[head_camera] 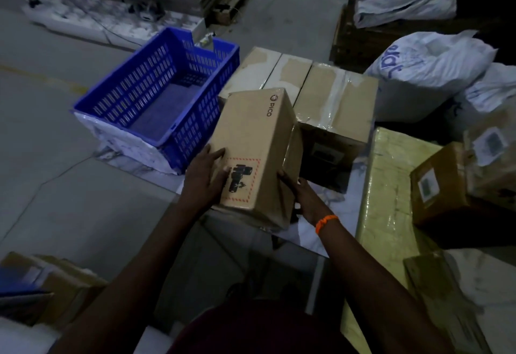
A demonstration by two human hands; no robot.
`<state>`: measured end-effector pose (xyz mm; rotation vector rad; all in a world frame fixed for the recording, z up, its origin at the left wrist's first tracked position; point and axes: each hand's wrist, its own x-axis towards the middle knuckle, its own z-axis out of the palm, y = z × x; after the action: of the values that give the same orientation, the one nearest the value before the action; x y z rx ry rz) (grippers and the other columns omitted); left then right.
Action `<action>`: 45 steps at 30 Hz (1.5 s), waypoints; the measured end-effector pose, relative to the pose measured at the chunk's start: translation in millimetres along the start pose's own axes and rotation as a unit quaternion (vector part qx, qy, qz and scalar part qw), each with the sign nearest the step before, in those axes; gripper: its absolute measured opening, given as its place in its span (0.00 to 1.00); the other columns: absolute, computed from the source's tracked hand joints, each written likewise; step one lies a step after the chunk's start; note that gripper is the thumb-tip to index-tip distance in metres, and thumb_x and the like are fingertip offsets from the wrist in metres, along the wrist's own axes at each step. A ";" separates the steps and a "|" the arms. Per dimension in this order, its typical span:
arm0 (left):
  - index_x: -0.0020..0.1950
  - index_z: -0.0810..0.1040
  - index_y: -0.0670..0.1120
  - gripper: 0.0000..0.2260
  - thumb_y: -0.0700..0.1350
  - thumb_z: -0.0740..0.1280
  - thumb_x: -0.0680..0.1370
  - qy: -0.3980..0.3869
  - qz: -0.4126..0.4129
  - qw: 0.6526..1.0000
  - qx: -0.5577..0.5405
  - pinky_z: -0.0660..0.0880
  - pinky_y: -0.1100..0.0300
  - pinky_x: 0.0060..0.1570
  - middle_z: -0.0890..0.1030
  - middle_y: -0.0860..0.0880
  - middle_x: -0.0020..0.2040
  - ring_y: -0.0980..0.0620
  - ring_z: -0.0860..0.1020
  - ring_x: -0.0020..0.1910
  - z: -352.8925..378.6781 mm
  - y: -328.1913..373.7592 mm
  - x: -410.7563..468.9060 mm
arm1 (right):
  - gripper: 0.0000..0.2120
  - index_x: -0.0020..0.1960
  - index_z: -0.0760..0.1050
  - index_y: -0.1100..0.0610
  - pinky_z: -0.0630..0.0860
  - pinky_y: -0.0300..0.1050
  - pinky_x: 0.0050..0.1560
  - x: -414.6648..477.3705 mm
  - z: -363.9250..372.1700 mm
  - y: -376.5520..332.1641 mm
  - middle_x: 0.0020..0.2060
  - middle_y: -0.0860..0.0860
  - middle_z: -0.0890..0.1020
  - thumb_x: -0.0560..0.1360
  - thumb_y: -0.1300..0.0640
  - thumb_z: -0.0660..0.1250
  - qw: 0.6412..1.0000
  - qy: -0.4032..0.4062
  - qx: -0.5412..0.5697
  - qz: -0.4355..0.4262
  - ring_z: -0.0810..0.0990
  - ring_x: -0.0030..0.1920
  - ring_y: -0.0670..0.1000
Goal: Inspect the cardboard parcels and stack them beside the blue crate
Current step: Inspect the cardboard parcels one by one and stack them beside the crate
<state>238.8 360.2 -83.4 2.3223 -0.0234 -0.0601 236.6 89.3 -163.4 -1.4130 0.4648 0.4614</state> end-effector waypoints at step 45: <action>0.78 0.69 0.51 0.26 0.36 0.65 0.81 -0.066 -0.065 0.949 -0.302 0.75 0.63 0.47 0.74 0.49 0.67 0.58 0.77 0.52 -127.9 36.4 119.1 | 0.50 0.84 0.53 0.46 0.75 0.39 0.66 -57.5 52.5 -127.1 0.75 0.42 0.72 0.71 0.49 0.79 0.951 0.018 -0.143 -0.274 0.72 0.73 0.42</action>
<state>364.4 424.3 26.1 1.6993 0.0732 -0.2531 262.4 127.0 -21.5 -1.7549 0.0186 0.0484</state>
